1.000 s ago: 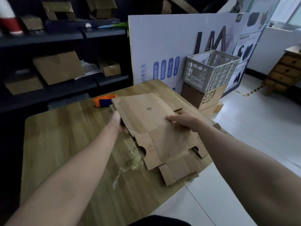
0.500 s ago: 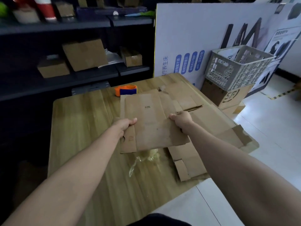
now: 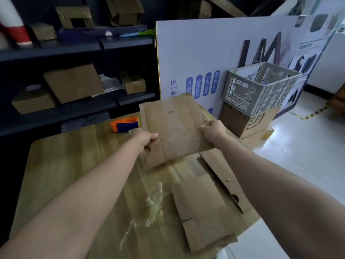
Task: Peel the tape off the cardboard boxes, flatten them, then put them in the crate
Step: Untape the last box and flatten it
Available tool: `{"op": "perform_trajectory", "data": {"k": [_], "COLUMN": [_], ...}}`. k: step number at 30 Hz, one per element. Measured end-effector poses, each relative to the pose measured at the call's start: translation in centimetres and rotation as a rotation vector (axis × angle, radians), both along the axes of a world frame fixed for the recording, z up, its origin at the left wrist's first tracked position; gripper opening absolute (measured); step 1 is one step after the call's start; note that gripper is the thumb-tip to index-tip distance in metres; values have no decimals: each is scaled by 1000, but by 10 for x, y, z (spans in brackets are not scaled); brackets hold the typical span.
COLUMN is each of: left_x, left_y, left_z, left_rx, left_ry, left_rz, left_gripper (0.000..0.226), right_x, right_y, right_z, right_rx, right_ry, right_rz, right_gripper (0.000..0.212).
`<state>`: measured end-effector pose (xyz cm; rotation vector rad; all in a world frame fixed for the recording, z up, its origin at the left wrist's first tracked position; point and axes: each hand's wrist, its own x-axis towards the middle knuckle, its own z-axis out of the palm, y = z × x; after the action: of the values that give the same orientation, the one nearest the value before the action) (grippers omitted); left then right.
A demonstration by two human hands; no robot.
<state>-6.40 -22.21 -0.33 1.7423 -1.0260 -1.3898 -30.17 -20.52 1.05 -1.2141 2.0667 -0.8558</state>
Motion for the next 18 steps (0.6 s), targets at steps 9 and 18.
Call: {"op": "perform_trajectory", "data": {"k": [9,18], "left_x": [-136,-182], "left_y": [-113,-142], "left_z": [-21,-77], "left_rx": [-100,-6], "left_ry": [18,-148], "left_rz": [123,228], "left_gripper": [64,18], "right_x": [-144,-183], "right_y": [-141,-193], "right_z": [-9,-81], "right_rx": [-49,114], "right_ry": [57,32], "right_rz": [122,216], "right_gripper": [42,38]}}
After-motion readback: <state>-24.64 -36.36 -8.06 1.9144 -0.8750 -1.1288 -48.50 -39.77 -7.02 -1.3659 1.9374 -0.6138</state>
